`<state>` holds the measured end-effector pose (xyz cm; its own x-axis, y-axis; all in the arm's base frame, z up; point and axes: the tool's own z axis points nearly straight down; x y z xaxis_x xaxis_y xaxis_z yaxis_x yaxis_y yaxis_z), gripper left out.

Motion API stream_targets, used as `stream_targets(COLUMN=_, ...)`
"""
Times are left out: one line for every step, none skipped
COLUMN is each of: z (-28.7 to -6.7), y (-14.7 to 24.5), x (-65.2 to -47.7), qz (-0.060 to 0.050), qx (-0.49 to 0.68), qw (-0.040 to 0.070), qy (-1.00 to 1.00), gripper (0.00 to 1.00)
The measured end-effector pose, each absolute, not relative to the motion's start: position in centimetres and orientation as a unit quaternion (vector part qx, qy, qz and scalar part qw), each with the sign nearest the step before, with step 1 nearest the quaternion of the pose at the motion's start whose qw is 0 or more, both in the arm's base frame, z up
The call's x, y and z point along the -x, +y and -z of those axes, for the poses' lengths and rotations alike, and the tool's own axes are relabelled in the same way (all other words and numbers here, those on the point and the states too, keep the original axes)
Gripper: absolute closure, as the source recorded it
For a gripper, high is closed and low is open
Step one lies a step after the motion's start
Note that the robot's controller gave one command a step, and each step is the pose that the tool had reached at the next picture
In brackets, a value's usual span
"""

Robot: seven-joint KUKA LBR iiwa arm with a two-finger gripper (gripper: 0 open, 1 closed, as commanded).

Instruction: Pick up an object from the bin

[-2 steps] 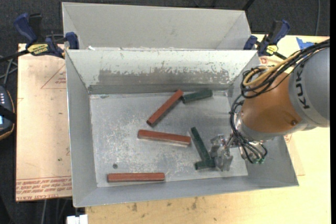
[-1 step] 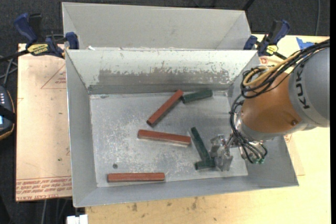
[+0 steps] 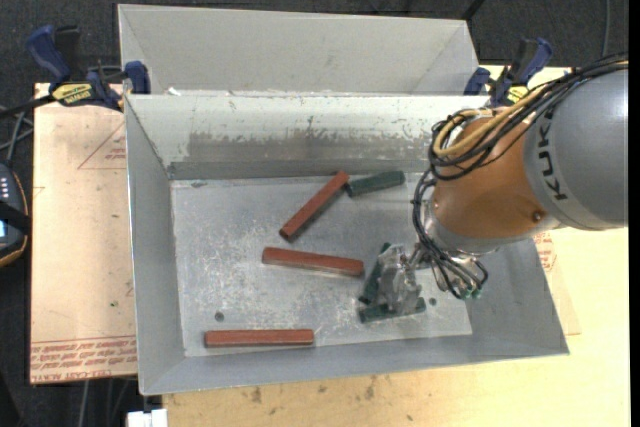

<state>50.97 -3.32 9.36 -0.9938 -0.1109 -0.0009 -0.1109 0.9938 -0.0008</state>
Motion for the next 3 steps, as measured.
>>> stream_targets(z=-7.08, y=-1.52, x=-48.99, qz=-0.001, qx=0.027, qw=0.004, qy=1.000, gripper=0.00)
stream_targets(z=-7.19, y=-1.50, x=-49.07, qz=-0.001, qx=0.028, qw=0.005, qy=1.000, gripper=0.00)
stream_targets(z=-7.28, y=-1.42, x=-49.16, qz=0.000, qx=0.024, qw=0.004, qy=1.000, gripper=0.00)
